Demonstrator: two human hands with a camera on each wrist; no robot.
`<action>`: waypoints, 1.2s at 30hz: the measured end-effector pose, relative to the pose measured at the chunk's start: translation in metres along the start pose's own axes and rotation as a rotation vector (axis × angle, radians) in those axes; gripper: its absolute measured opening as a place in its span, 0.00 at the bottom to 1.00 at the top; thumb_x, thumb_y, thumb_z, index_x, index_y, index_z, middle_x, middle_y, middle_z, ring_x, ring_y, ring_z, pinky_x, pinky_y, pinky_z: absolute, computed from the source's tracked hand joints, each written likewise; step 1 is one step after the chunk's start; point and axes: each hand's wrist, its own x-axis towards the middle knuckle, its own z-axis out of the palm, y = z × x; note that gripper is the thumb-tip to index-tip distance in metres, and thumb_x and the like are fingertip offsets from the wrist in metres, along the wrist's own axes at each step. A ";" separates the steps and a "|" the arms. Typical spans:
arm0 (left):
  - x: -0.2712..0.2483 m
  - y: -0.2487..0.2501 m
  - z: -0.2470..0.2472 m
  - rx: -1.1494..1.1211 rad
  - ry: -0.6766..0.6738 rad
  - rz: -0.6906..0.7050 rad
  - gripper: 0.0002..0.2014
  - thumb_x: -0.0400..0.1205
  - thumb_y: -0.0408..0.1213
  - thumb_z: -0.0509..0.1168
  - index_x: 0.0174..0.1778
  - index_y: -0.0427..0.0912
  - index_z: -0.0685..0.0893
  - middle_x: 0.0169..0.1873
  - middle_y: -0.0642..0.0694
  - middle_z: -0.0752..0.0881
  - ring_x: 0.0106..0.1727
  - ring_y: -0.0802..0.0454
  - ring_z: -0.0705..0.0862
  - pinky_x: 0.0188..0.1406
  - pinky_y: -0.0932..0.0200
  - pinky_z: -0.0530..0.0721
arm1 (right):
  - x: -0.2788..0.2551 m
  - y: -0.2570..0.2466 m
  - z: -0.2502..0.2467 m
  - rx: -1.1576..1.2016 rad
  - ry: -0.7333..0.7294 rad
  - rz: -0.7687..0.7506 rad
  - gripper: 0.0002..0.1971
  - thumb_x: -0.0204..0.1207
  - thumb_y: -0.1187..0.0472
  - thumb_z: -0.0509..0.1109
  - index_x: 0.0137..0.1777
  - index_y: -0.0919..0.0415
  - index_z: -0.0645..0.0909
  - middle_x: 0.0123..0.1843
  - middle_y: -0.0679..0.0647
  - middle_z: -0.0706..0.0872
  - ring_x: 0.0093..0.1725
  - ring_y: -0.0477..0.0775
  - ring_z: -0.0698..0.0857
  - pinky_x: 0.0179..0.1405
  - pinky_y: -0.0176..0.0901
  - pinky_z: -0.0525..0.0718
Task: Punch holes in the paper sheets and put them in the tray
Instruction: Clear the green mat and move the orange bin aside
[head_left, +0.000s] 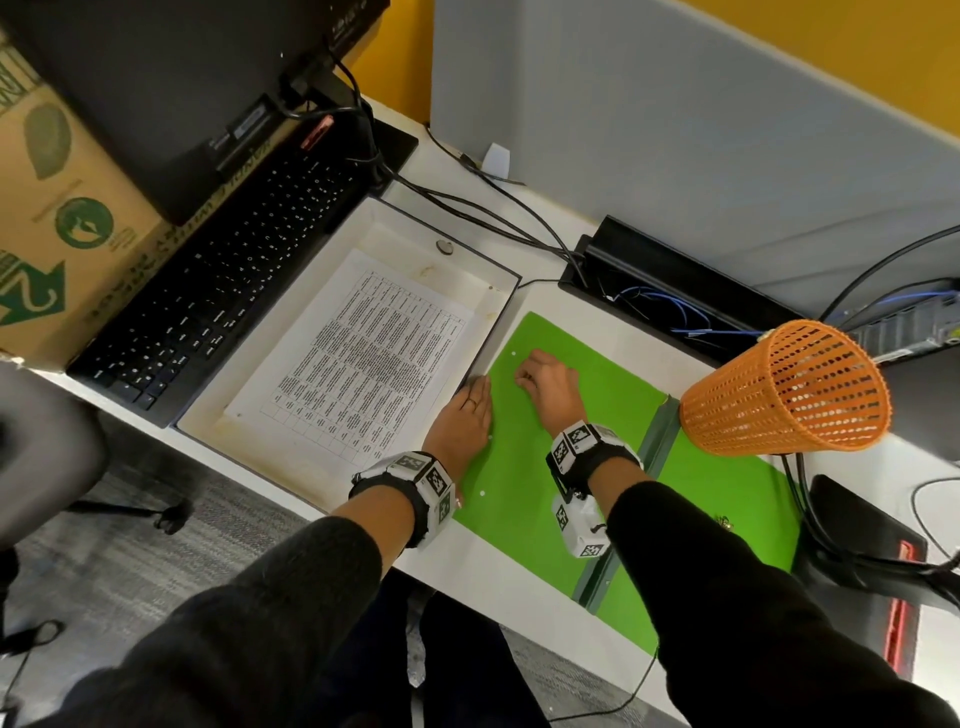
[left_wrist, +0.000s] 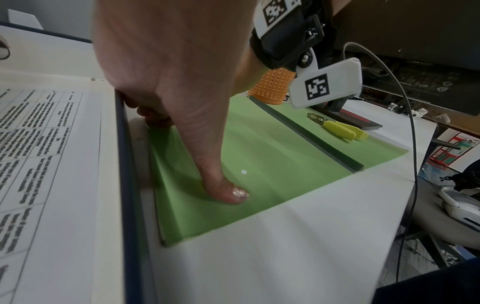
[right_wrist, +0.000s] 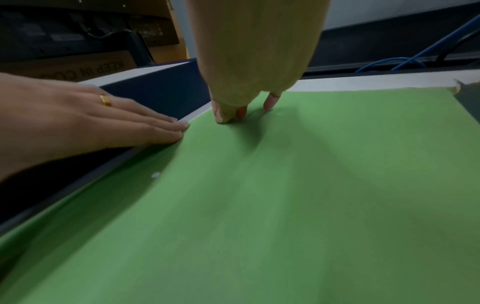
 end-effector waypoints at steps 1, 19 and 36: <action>0.000 0.000 0.000 -0.002 0.002 0.000 0.40 0.86 0.49 0.53 0.81 0.23 0.42 0.81 0.25 0.44 0.83 0.31 0.45 0.83 0.44 0.46 | 0.000 0.000 0.000 -0.033 -0.014 -0.015 0.05 0.76 0.67 0.66 0.43 0.65 0.83 0.49 0.58 0.84 0.50 0.59 0.82 0.48 0.51 0.73; 0.001 0.001 -0.001 0.016 -0.022 -0.011 0.39 0.86 0.48 0.53 0.81 0.24 0.42 0.81 0.26 0.44 0.83 0.32 0.44 0.83 0.44 0.45 | -0.008 -0.003 -0.015 -0.206 -0.077 0.020 0.15 0.78 0.78 0.53 0.62 0.67 0.69 0.64 0.66 0.74 0.63 0.63 0.73 0.58 0.58 0.74; 0.017 0.033 -0.037 0.301 -0.240 -0.098 0.32 0.88 0.49 0.48 0.82 0.29 0.53 0.82 0.29 0.54 0.83 0.30 0.51 0.81 0.39 0.53 | -0.057 0.106 -0.227 0.038 0.517 0.315 0.03 0.73 0.74 0.64 0.45 0.71 0.78 0.39 0.64 0.84 0.37 0.58 0.79 0.37 0.44 0.74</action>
